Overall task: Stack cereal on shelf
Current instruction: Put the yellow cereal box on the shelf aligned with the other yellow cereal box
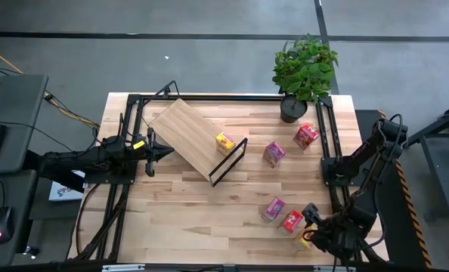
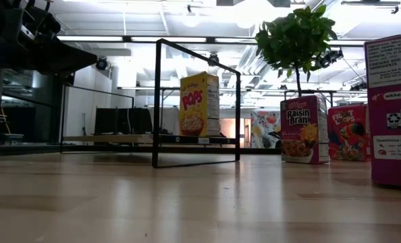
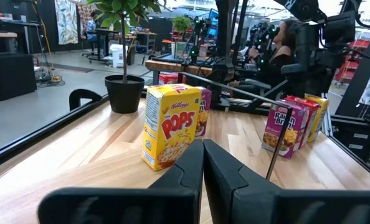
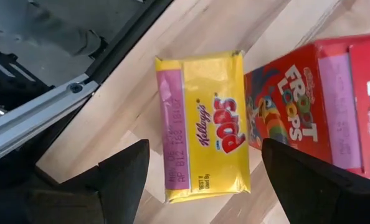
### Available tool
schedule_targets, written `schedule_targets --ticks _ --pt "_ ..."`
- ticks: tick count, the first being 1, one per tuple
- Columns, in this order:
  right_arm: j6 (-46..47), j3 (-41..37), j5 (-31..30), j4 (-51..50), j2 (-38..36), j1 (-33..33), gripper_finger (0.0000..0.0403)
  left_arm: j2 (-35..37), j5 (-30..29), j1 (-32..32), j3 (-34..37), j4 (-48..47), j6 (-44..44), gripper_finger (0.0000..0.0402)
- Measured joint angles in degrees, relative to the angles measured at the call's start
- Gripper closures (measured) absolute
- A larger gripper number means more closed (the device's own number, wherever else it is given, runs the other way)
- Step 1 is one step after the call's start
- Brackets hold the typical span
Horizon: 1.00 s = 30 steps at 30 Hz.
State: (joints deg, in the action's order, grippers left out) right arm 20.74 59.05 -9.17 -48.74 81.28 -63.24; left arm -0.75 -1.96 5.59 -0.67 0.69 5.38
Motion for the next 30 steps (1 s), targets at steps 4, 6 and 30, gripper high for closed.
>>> schedule_targets --ticks 4,6,30 --pt "1.77 0.00 -0.18 0.11 0.00 0.00 0.0101 0.01 0.00 0.00 0.00 0.02 0.01 0.0398" --pt "2.74 0.00 0.41 0.15 0.00 0.00 0.0101 0.02 0.00 0.02 0.00 0.00 -0.01 0.0398" --pt "3.20 -0.11 1.23 4.44 6.56 0.00 0.0121 0.01 0.00 0.00 -0.02 0.01 0.01 0.0398"
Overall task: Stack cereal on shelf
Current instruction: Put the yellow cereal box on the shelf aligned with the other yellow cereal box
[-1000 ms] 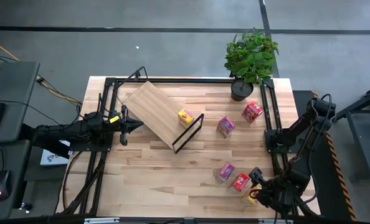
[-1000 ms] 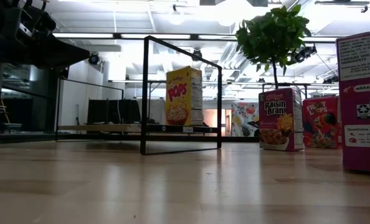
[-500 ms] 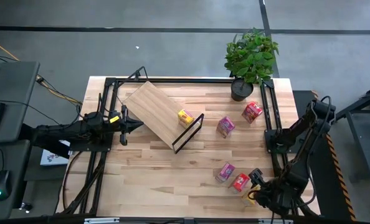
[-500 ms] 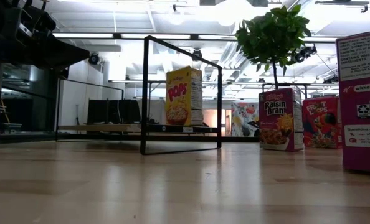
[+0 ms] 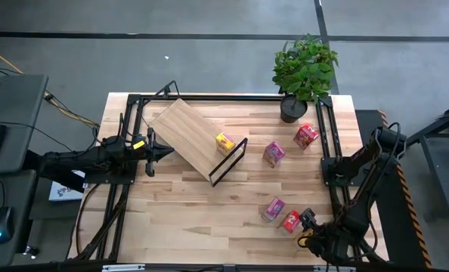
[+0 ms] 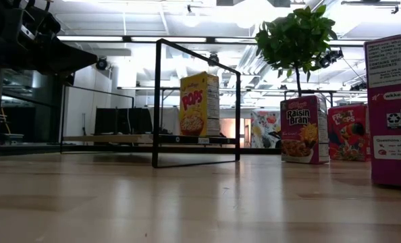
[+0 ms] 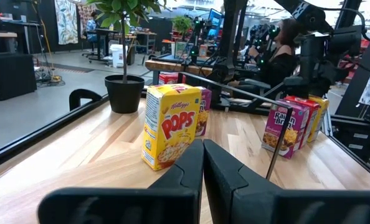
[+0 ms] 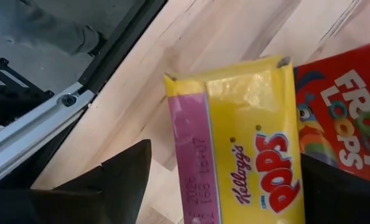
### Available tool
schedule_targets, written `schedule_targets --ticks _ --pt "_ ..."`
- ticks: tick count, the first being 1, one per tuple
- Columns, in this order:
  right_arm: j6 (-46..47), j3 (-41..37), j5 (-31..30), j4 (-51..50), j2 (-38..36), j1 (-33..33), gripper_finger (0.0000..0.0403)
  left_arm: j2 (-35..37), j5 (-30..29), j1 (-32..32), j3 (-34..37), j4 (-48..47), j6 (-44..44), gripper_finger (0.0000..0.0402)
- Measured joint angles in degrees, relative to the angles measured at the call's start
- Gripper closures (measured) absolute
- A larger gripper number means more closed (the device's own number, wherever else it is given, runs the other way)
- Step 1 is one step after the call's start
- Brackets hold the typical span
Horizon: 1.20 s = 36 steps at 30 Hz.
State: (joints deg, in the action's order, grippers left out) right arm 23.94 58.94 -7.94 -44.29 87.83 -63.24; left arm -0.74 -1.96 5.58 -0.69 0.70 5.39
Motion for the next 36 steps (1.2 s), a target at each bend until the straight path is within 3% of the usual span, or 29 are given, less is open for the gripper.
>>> schedule_targets --ticks 8,14,17,21,24,31,36 --pt "-0.31 0.00 1.90 0.96 0.00 0.00 0.0215 -0.01 0.00 0.01 0.00 -0.01 -0.01 0.0398" --pt "-2.41 0.03 10.11 6.72 -1.54 0.00 0.0276 0.01 0.00 0.02 0.00 0.01 0.00 0.0398" --pt "-3.87 1.61 13.92 10.60 -2.48 0.00 0.0292 0.01 0.01 0.02 0.01 0.01 -0.01 0.0398" --pt "-7.87 5.49 13.38 17.21 -3.93 0.28 0.0294 0.01 0.00 0.00 0.00 0.01 0.00 0.0398" --pt "-12.03 8.77 7.96 19.33 -4.15 1.10 0.0285 -0.01 0.00 0.00 0.00 0.01 0.00 0.0398" --pt "-20.04 15.49 -16.98 19.37 -4.20 6.88 0.0280 0.01 0.00 0.02 0.00 -0.01 0.00 0.0398" --pt "-27.71 18.48 -22.89 21.12 -4.20 16.93 0.0280 -0.01 0.00 0.02 0.01 0.00 0.00 0.0398"
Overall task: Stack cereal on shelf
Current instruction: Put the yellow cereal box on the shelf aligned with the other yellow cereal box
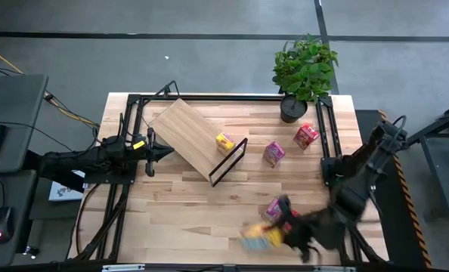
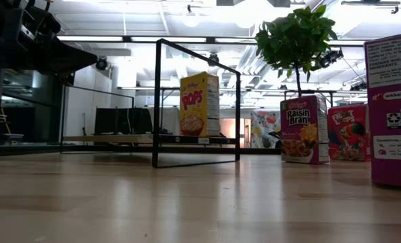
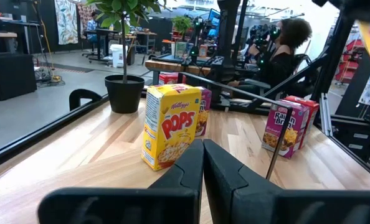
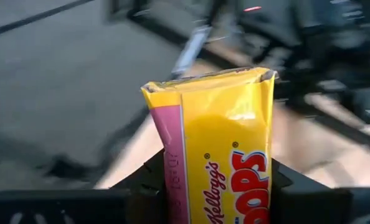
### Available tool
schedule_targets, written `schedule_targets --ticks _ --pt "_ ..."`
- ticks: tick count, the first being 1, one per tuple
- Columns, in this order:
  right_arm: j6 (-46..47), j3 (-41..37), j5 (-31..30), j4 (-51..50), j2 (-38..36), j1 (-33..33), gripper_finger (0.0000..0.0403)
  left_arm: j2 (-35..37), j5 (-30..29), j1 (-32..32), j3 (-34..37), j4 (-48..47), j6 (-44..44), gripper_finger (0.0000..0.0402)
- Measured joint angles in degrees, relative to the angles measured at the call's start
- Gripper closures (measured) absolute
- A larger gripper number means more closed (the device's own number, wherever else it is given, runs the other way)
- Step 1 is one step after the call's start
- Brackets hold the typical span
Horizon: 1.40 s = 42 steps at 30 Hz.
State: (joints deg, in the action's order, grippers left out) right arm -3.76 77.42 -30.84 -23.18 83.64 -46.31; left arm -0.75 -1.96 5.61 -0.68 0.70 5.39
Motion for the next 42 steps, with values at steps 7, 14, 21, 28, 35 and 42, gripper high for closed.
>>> schedule_targets --ticks 7,14,21,28,35,42 --pt "-5.16 4.35 5.23 8.67 1.15 21.31 0.0279 0.02 0.00 0.00 -0.01 -0.01 0.00 0.0398" --pt "-5.30 17.63 9.97 -0.58 11.93 34.39 0.0279 0.00 0.00 -0.02 0.01 -0.01 0.00 0.0398" --pt "-0.10 45.64 6.46 -28.29 29.93 39.38 0.0279 0.02 0.01 -0.01 -0.01 -0.01 0.00 0.0398" --pt "11.55 53.28 14.28 -36.01 37.03 44.95 0.0279 0.02 0.02 -0.02 -0.01 -0.07 0.00 0.0398" --pt "28.26 48.36 15.80 -39.09 36.70 51.47 0.0279 -0.02 0.00 -0.01 -0.01 -0.01 -0.01 0.0398" --pt "30.77 46.66 16.67 -38.93 36.62 53.26 0.0279 -0.02 0.00 -0.01 0.00 0.01 0.00 0.0398"
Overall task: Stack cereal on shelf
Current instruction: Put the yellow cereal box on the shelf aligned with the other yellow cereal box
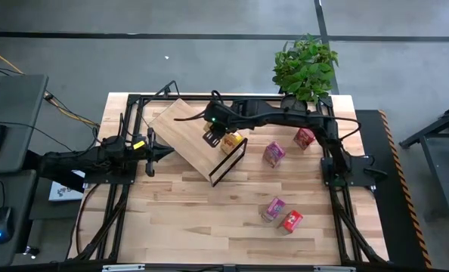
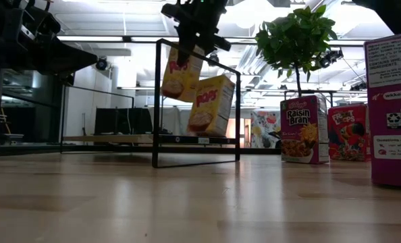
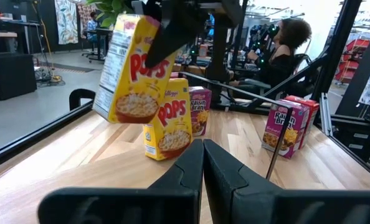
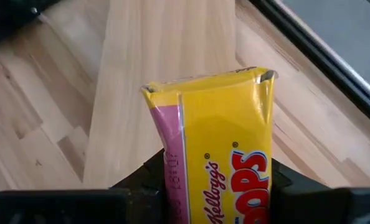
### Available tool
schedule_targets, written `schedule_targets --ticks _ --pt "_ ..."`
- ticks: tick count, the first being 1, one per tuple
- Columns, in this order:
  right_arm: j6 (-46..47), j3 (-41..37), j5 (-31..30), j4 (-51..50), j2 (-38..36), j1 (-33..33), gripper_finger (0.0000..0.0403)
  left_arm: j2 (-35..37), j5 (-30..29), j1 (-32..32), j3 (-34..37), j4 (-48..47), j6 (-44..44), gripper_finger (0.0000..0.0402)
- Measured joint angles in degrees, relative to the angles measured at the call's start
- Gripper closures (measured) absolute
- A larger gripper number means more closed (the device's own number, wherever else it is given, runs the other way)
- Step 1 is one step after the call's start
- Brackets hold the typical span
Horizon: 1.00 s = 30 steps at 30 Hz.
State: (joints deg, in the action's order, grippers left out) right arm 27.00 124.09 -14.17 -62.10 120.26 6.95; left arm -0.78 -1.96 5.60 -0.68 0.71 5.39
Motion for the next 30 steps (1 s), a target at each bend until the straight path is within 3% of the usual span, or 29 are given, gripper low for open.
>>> schedule_targets --ticks 19,25,30 --pt "-0.21 -0.17 1.00 -2.15 0.02 -3.22 0.0279 0.00 0.00 0.01 -0.01 -0.02 0.00 0.0398" --pt "0.12 -0.23 -2.38 -6.11 1.78 -3.66 0.0279 0.00 0.00 0.01 -0.01 -0.02 0.00 0.0398" --pt "0.19 -0.23 -1.34 -7.54 4.98 -3.29 0.0279 -0.01 -0.04 0.01 -0.01 0.00 0.00 0.0398"
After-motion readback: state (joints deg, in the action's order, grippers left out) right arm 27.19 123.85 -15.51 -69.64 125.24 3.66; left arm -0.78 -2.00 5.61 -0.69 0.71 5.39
